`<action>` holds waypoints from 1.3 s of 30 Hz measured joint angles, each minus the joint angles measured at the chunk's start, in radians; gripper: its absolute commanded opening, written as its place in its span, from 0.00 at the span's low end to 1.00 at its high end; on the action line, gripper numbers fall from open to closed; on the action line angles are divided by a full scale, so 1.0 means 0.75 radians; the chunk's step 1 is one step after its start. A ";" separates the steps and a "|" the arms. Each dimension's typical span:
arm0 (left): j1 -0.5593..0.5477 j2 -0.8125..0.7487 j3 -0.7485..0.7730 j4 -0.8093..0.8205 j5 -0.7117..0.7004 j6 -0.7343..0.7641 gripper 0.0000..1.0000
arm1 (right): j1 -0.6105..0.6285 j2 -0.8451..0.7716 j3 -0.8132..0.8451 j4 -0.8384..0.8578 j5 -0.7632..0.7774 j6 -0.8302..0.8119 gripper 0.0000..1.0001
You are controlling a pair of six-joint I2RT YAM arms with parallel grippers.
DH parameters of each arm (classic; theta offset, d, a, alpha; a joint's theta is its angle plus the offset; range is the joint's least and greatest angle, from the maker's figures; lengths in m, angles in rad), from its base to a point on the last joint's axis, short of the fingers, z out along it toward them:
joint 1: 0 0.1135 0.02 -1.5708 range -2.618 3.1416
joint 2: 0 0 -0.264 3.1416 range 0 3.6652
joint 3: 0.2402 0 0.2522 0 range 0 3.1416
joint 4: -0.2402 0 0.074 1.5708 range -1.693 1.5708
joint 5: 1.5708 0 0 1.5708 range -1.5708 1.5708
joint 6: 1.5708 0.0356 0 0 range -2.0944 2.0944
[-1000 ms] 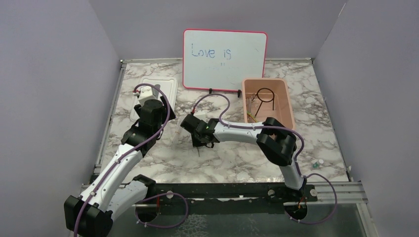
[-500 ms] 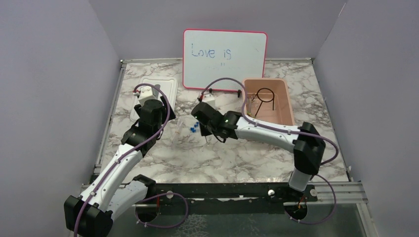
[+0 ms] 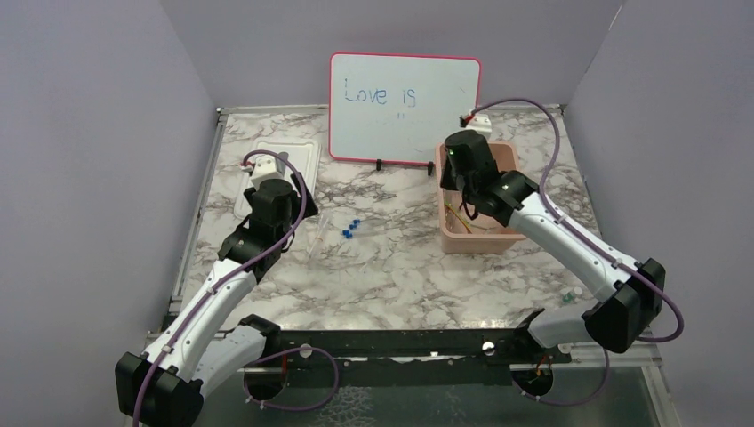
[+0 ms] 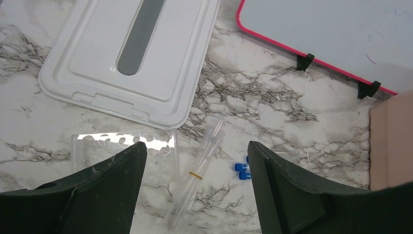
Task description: Organize the chemistry lab equipment
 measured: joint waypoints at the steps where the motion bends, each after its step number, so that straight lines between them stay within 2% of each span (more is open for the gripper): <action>1: 0.000 0.000 0.000 0.001 0.010 0.002 0.79 | -0.029 -0.018 -0.021 0.000 0.000 -0.008 0.04; 10: 0.000 0.003 -0.003 0.064 0.169 0.042 0.79 | -0.231 -0.077 -0.250 0.019 -0.075 -0.063 0.04; 18: 0.000 0.014 -0.010 0.094 0.247 0.067 0.79 | -0.273 0.035 -0.364 0.131 -0.269 -0.098 0.07; 21: 0.000 0.023 -0.010 0.100 0.264 0.071 0.79 | -0.273 0.089 -0.381 0.172 -0.312 -0.098 0.10; 26: 0.000 0.037 -0.012 0.101 0.289 0.079 0.79 | -0.273 0.140 -0.387 0.209 -0.336 -0.094 0.29; 30: 0.000 0.048 -0.019 0.083 0.308 0.087 0.79 | -0.273 0.140 -0.389 0.211 -0.343 -0.093 0.36; 35: 0.000 0.075 -0.043 0.040 0.371 0.095 0.79 | -0.278 0.124 -0.389 0.210 -0.347 -0.098 0.37; 39: 0.000 0.139 -0.047 0.004 0.446 0.097 0.71 | -0.279 0.056 -0.389 0.203 -0.347 -0.096 0.35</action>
